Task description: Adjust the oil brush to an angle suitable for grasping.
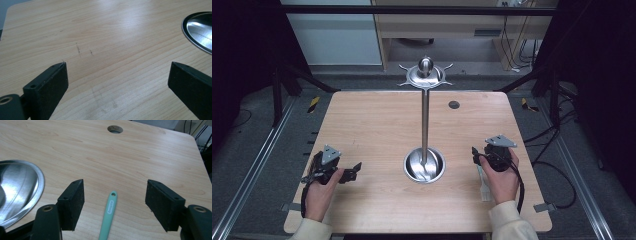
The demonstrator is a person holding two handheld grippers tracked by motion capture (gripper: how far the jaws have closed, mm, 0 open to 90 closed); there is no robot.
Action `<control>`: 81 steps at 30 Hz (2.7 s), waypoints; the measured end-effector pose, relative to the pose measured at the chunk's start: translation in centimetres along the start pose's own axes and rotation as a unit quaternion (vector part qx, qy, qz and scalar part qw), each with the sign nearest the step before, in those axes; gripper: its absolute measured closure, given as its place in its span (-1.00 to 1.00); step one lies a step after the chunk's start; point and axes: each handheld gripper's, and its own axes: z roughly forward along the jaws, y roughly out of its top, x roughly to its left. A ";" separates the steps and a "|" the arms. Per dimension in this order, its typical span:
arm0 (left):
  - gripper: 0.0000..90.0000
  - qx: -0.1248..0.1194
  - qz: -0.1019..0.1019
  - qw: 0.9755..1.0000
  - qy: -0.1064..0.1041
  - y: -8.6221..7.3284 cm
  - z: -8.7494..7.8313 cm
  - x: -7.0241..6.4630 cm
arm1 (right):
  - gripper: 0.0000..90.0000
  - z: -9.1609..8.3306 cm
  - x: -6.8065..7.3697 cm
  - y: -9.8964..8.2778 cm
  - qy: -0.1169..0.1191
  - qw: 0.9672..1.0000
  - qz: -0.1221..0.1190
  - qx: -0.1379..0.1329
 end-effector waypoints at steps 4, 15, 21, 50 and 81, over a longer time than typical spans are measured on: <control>-0.94 -0.007 -0.006 1.000 0.007 0.0 -0.3 0.0 | -0.26 0.1 0.1 0.2 -0.009 1.000 -0.009 -0.005; -0.94 -0.003 0.005 1.000 0.012 0.1 -0.2 -0.2 | -0.21 -0.8 0.0 0.8 -0.037 0.999 -0.023 -0.009; -0.94 -0.005 0.007 1.000 0.007 0.1 0.0 -0.3 | -0.03 -0.3 0.5 0.8 -0.030 0.999 -0.026 -0.004; -0.94 0.006 0.018 1.000 0.000 0.1 0.5 -0.7 | 1.00 5.5 1.2 -0.6 0.048 0.987 -0.096 0.123; -0.94 0.019 0.027 0.999 -0.001 -0.2 0.5 -1.3 | 0.86 4.4 0.5 -0.4 0.025 0.990 -0.040 0.133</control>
